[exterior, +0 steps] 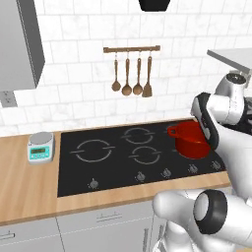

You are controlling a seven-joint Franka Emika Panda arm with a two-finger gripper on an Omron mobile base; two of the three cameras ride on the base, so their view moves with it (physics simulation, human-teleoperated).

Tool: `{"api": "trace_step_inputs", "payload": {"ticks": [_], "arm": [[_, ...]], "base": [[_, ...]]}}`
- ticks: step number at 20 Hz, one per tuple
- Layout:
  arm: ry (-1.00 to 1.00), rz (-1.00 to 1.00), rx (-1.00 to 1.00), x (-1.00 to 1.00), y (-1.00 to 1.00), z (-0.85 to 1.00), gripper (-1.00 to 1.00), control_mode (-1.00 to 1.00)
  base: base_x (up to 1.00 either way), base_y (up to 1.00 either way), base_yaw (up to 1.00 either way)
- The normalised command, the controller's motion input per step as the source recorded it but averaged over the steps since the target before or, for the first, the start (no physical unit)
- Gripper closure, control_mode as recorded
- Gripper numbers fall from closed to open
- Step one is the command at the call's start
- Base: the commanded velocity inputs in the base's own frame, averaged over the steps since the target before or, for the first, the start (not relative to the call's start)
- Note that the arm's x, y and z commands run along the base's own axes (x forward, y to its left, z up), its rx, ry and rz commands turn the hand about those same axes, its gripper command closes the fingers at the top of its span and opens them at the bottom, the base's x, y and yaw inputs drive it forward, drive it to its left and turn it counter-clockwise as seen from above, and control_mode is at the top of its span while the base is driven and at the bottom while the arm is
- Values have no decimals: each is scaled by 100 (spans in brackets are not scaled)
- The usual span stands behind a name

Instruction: Put the lemon and bell pepper in the pot. Retrieve the spatula and lightly stir the vegetables in the pot.

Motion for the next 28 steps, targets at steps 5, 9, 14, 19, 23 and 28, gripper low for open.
{"api": "trace_step_inputs", "payload": {"ticks": [5,9,14,19,23,28], "arm": [[9,0,4,-65,63,94,-100,-100],[11,0,2,-79,51,38,-100,-100],[2,0,0,-59,23,0,-100,-100],[-2,0,-1,-20,15,0,-100,100],[0,0,0,0,0,0,-100,100],[0,0,0,0,0,0,-100,100]], "base": [[0,0,0],[0,0,0],[0,0,0],[-14,37,0],[-10,100,0],[7,100,0]]}}
